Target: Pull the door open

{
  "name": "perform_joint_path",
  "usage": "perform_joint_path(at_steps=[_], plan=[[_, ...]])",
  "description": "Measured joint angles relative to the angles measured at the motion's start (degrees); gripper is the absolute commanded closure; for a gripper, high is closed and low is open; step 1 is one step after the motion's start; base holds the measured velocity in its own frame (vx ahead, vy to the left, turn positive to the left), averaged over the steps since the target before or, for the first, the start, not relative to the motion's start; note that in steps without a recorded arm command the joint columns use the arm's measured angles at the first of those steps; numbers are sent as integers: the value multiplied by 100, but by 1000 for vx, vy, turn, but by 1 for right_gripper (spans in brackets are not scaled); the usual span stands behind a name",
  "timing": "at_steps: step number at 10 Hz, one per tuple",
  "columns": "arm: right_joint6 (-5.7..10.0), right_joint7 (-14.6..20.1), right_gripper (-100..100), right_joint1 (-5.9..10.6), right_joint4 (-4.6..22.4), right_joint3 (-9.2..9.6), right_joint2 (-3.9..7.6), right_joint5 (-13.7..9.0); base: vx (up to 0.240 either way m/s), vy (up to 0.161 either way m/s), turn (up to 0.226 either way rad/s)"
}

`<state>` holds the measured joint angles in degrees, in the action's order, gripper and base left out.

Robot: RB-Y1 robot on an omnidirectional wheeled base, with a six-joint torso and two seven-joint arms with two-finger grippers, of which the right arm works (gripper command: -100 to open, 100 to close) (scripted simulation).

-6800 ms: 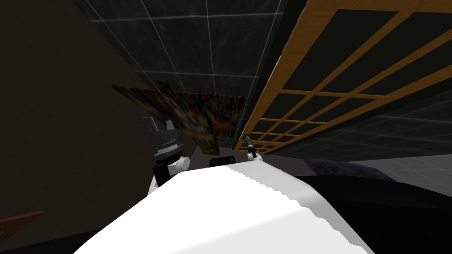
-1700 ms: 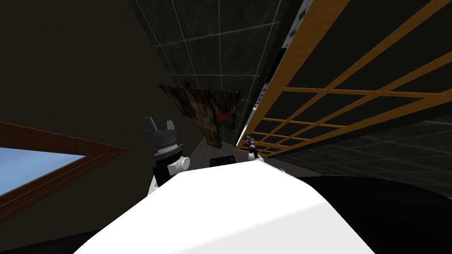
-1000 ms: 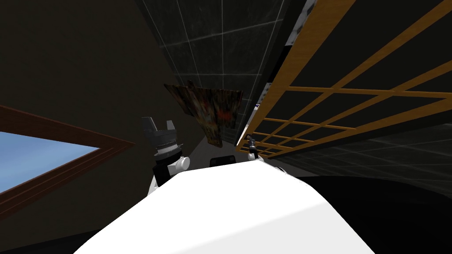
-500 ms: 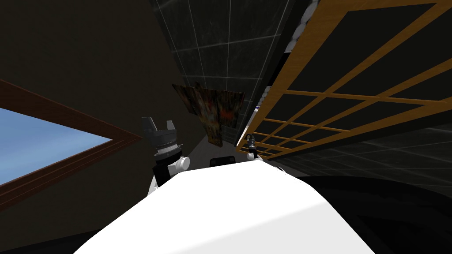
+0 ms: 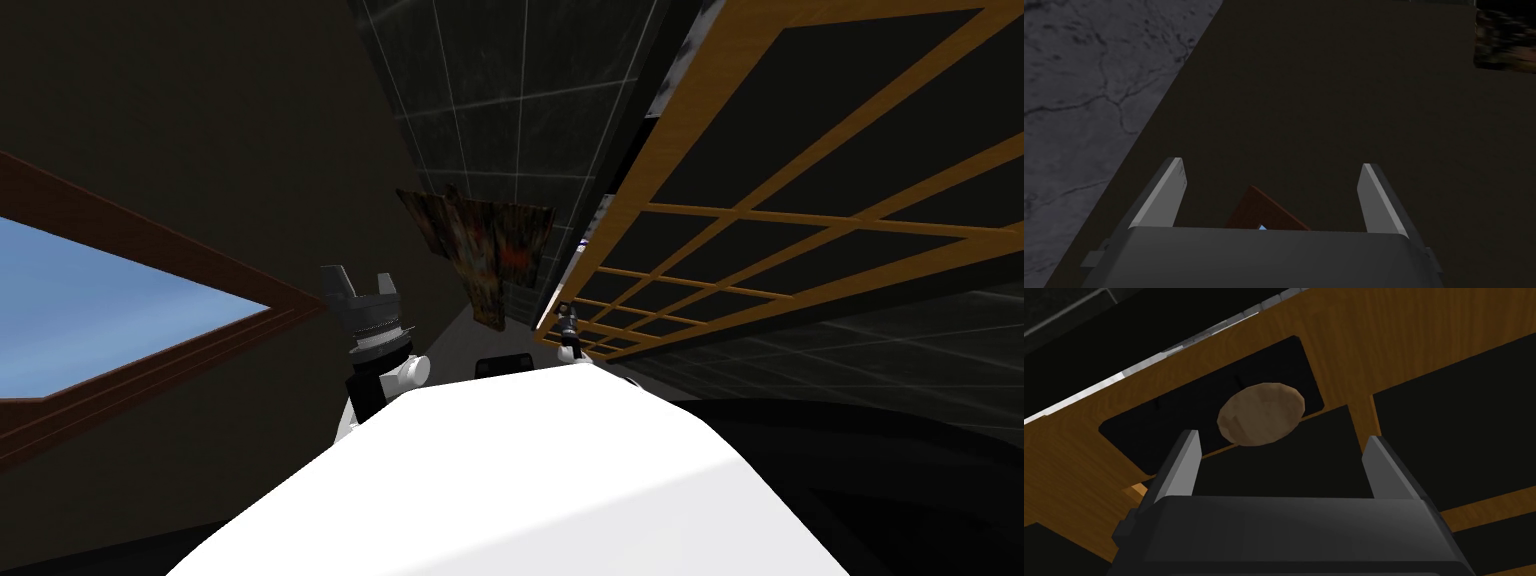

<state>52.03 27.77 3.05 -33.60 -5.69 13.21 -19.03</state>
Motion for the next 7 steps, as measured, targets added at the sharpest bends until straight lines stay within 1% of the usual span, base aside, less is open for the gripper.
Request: perform_joint_path(at_steps=[2, 3, 5, 7], plan=[[8, 319, -100, 41, 19, 42, -41, -144, -67, -10, 47], [-5, 448, -100, 28, -21, 54, -55, -185, -55, -10, 47], [-4, 716, -100, 50, -18, 84, -84, -286, -43, -10, 35], [-19, 1026, -100, 64, -55, 128, -131, -443, -55, -5, 49]])
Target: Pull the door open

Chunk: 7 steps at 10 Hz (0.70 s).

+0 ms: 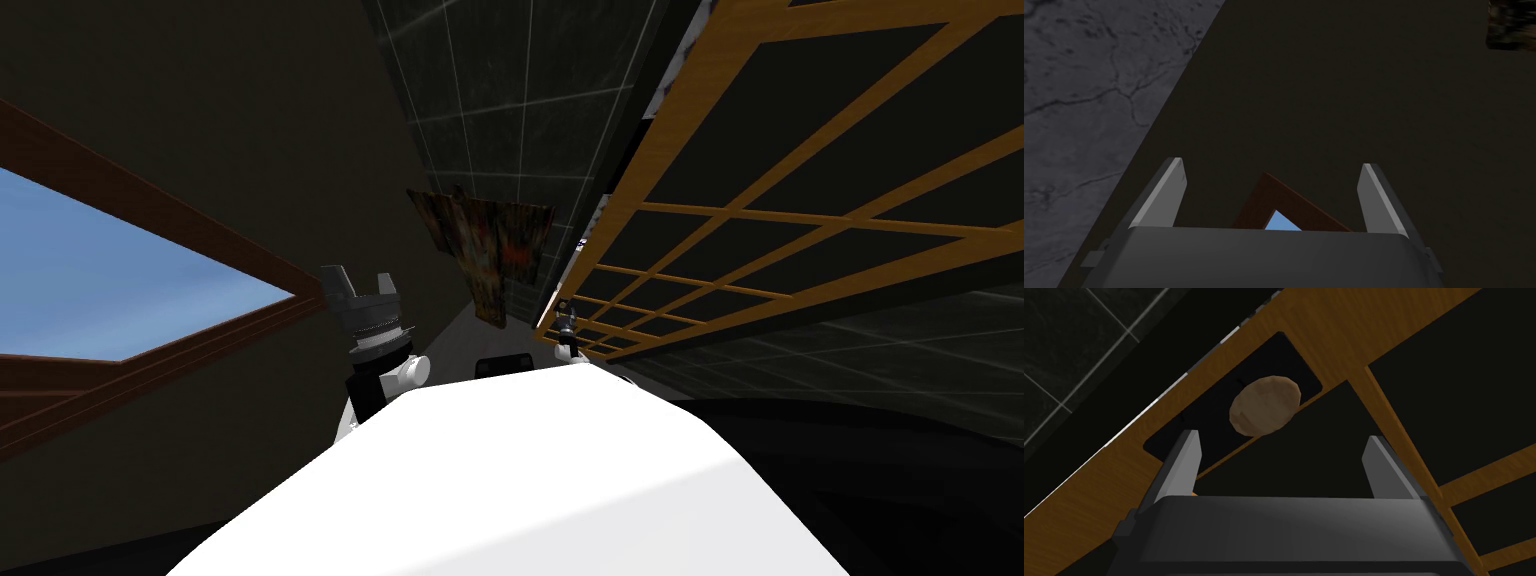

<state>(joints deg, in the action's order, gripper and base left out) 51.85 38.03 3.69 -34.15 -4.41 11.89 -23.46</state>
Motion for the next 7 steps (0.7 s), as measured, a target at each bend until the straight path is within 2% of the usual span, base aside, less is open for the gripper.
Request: perform_joint_path(at_steps=[7], plan=[[-33, 983, -100, 42, -87, 123, -131, -426, -54, -11, 40]])
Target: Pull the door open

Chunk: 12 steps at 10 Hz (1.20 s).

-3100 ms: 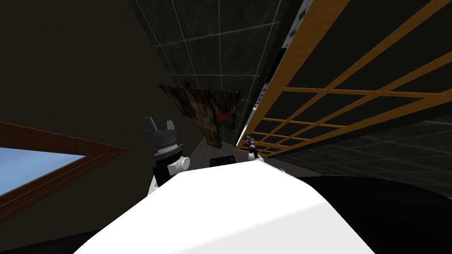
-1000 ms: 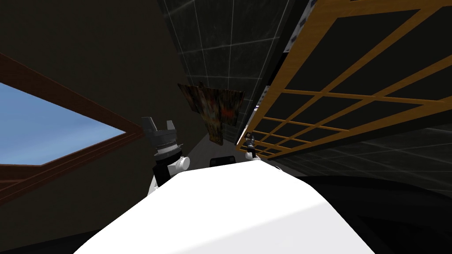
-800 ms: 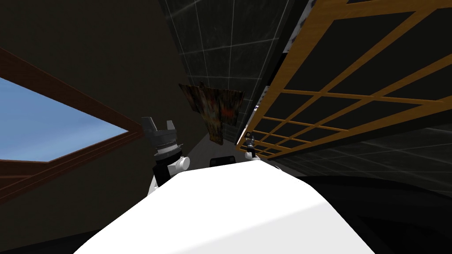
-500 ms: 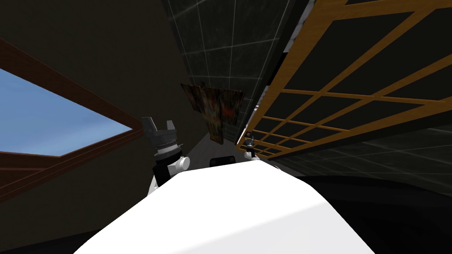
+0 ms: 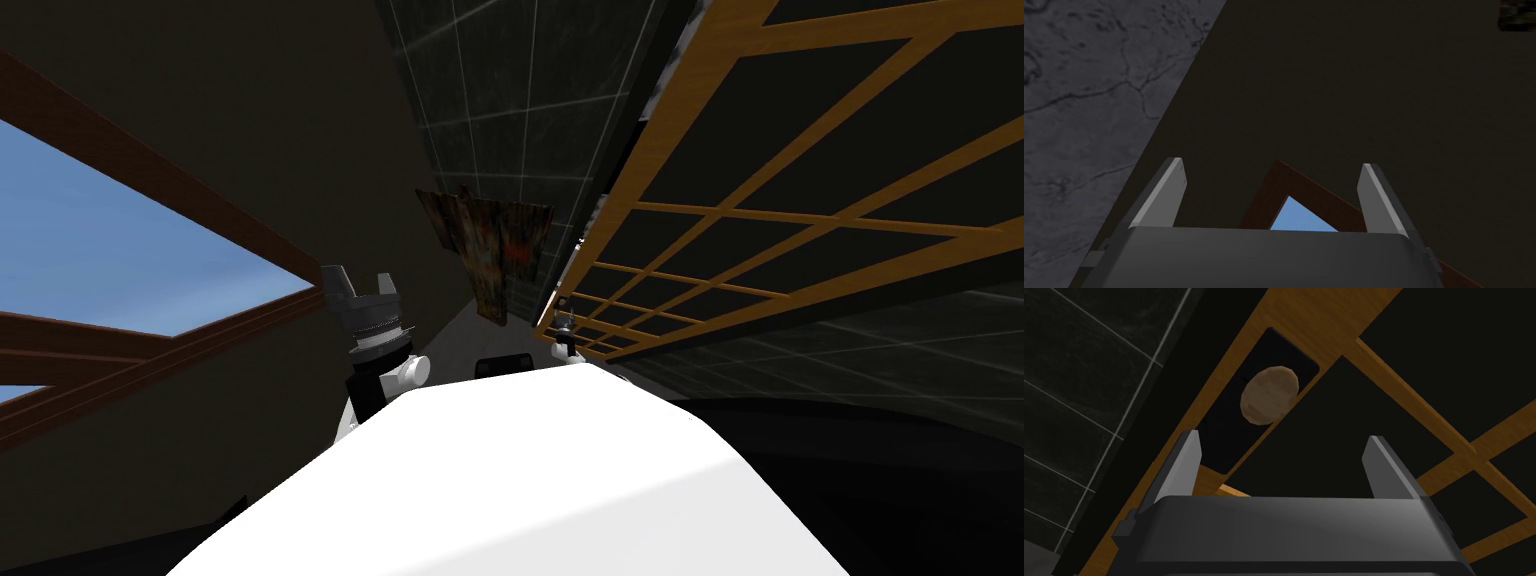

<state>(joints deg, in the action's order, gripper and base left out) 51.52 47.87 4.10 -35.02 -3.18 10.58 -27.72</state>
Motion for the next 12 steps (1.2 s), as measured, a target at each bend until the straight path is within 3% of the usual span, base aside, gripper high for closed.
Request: perform_joint_path(at_steps=[12], plan=[[-44, 1667, -100, 68, -120, 197, -208, -667, -53, -9, 38]])
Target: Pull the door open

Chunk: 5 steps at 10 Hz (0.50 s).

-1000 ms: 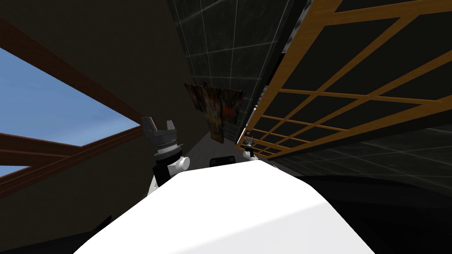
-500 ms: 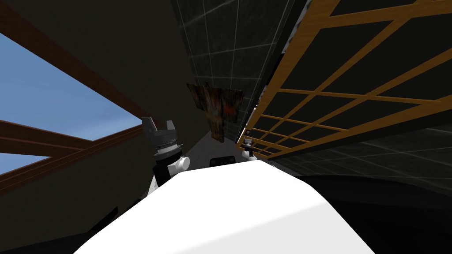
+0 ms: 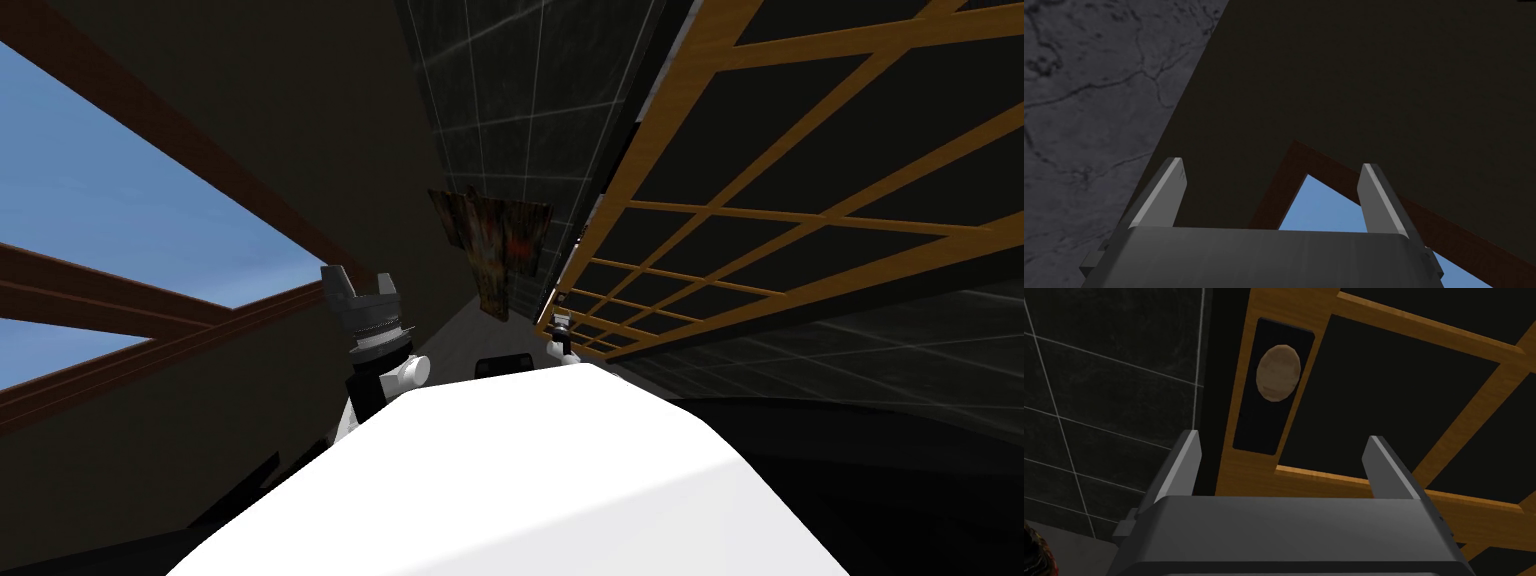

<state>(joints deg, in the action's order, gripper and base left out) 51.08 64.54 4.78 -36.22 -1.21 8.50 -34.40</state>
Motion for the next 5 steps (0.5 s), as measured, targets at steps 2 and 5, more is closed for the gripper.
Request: perform_joint_path(at_steps=[2, 5], plan=[[9, 288, -100, 23, 8, 33, -33, -103, -57, -7, 40], [-16, 657, -100, 27, -43, 73, -77, -250, -50, -10, 28]])
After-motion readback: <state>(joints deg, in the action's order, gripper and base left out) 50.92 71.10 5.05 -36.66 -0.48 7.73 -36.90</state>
